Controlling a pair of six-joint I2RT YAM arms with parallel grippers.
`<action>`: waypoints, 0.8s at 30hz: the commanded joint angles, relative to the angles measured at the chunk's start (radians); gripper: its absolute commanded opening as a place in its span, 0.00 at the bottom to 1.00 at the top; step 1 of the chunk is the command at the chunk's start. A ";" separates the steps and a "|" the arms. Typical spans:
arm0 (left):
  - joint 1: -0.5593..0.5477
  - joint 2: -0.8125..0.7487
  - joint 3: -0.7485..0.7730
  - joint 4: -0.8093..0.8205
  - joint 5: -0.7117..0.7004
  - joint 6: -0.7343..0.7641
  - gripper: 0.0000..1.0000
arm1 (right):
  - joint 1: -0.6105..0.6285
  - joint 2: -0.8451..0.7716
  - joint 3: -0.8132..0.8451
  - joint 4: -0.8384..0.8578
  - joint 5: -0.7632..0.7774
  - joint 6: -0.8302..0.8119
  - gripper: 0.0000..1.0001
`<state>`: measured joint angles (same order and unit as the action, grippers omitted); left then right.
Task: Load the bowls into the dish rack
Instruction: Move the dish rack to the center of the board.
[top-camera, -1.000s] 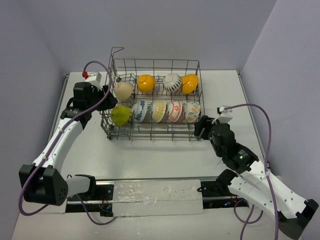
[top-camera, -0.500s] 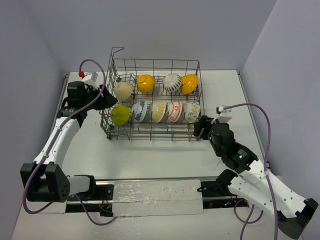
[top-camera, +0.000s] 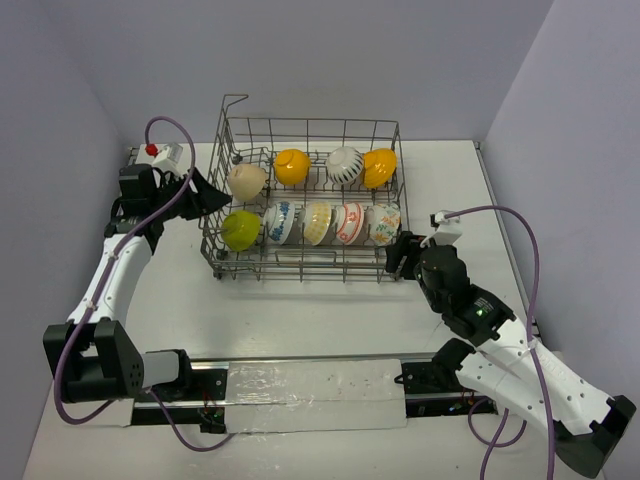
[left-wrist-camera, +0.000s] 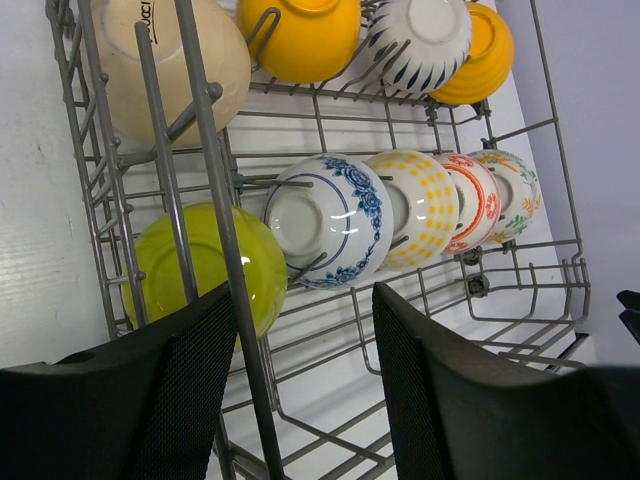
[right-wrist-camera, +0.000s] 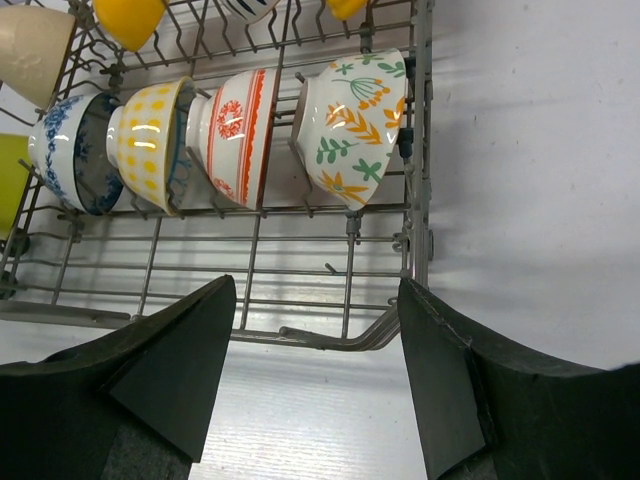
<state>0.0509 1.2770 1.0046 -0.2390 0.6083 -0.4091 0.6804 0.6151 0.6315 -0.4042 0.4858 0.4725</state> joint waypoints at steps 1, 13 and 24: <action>0.050 0.053 -0.051 -0.163 -0.096 0.035 0.62 | -0.007 0.005 0.000 0.042 0.000 -0.018 0.73; 0.096 0.041 -0.001 -0.191 -0.160 0.027 0.61 | -0.008 0.009 0.002 0.044 -0.013 -0.023 0.74; 0.110 -0.002 0.080 -0.220 -0.238 0.012 0.61 | -0.010 0.026 0.010 0.042 -0.015 -0.026 0.74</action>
<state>0.1452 1.2816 1.0538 -0.3614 0.5167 -0.4309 0.6796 0.6403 0.6319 -0.4038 0.4706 0.4576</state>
